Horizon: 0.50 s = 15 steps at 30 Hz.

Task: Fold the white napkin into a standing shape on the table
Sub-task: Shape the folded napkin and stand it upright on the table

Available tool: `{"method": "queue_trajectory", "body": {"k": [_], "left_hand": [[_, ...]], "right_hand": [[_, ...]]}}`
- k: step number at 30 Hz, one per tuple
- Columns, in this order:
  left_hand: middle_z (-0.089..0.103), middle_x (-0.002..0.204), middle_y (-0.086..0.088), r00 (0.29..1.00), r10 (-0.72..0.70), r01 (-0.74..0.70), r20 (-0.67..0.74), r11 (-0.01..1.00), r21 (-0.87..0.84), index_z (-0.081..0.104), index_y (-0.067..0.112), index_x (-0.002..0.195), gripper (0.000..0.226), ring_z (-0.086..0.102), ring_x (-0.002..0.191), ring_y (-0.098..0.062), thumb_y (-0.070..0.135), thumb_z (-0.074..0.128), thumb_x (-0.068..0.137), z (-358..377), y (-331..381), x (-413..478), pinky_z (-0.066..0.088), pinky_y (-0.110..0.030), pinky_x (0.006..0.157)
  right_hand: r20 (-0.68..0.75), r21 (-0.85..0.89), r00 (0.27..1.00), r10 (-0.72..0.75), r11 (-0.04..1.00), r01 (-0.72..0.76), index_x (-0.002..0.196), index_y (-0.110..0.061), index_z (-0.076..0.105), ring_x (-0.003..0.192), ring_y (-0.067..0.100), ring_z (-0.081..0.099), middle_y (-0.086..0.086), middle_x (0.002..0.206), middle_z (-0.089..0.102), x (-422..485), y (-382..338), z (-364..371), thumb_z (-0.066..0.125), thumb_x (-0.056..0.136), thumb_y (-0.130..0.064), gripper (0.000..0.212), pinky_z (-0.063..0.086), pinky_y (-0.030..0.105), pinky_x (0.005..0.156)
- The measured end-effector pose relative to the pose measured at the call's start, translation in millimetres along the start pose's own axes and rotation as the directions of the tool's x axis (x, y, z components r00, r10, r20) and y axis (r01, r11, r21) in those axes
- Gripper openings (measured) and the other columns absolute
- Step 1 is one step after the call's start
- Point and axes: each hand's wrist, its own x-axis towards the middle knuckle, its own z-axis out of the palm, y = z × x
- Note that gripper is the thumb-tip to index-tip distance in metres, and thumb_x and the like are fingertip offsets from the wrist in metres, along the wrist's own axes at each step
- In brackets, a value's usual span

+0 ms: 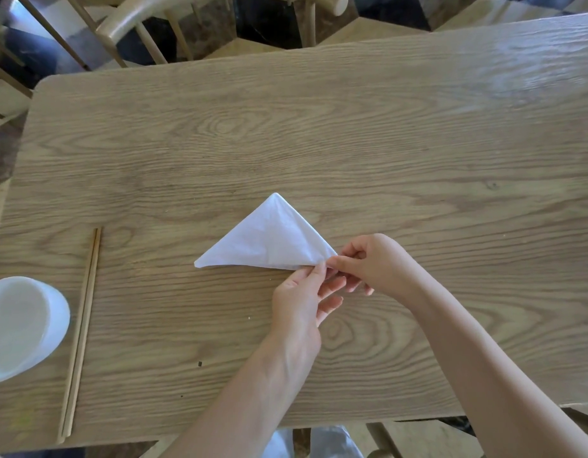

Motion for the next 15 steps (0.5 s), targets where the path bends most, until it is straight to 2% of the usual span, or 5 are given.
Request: {"method": "queue_trajectory", "body": {"k": [5, 7, 9, 11, 15], "left_hand": [[0.071, 0.088, -0.007, 0.978, 0.17, -0.208, 0.125, 0.873, 0.442, 0.069, 0.012, 0.09, 0.013, 0.069, 0.063, -0.019, 0.014, 0.056, 0.091, -29.6, 17.1, -21.8, 0.056, -0.03, 0.051], [0.07, 0.089, 0.004, 0.812, 0.561, -0.493, 0.159, 0.515, 0.702, 0.066, 0.021, 0.093, 0.008, 0.067, 0.073, -0.015, 0.02, 0.059, 0.088, -39.7, 37.3, -15.3, 0.051, -0.02, 0.065], [0.061, 0.11, 0.007, 0.584, 0.752, -0.56, 0.304, 0.102, 0.822, 0.057, 0.021, 0.116, 0.031, 0.057, 0.103, -0.016, 0.021, 0.062, 0.085, -44.0, 66.2, 11.4, 0.039, -0.018, 0.085], [0.053, 0.126, 0.0, 0.654, 0.637, -0.496, 0.408, -0.045, 0.867, 0.039, 0.019, 0.136, 0.061, 0.043, 0.119, -0.022, 0.025, 0.067, 0.082, -43.2, 92.2, 44.3, 0.031, -0.029, 0.098], [0.06, 0.105, 0.008, 0.833, 0.291, -0.515, 0.471, 0.095, 0.852, 0.042, 0.03, 0.133, 0.063, 0.056, 0.096, -0.012, 0.033, 0.072, 0.078, -49.9, 116.2, 71.4, 0.041, -0.027, 0.085]], "right_hand": [[-0.057, 0.134, 0.998, 0.017, 0.991, -0.009, 0.078, -0.007, 0.065, 0.062, 0.018, 0.071, 0.006, 0.071, 0.073, -7.0, 4.6, 6.9, 0.065, 0.083, -0.018, 0.012, 0.058, 0.029, 0.054], [-0.085, 0.117, 0.996, 0.019, 0.993, -0.009, 0.079, -0.009, 0.063, 0.06, 0.017, 0.07, 0.004, 0.071, 0.073, -10.3, 6.6, 10.6, 0.063, 0.083, -0.02, 0.012, 0.057, 0.028, 0.059], [-0.126, 0.069, 0.992, -0.004, 0.997, 0.013, 0.079, -0.011, 0.06, 0.051, 0.011, 0.064, 0.003, 0.069, 0.072, -14.4, 7.9, 14.6, 0.063, 0.082, -0.022, 0.012, 0.052, 0.021, 0.057], [-0.173, 0.085, 0.985, -0.022, 0.996, 0.037, 0.078, -0.013, 0.058, 0.047, 0.007, 0.058, 0.005, 0.072, 0.071, -17.8, 9.5, 19.4, 0.065, 0.081, -0.021, 0.01, 0.047, 0.015, 0.05], [-0.23, 0.099, 0.972, -0.043, 0.993, 0.067, 0.085, -0.016, 0.058, 0.062, 0.016, 0.06, 0.007, 0.079, 0.068, -21.8, 15.6, 27.8, 0.067, 0.08, -0.017, 0.01, 0.051, 0.028, 0.062]]}}
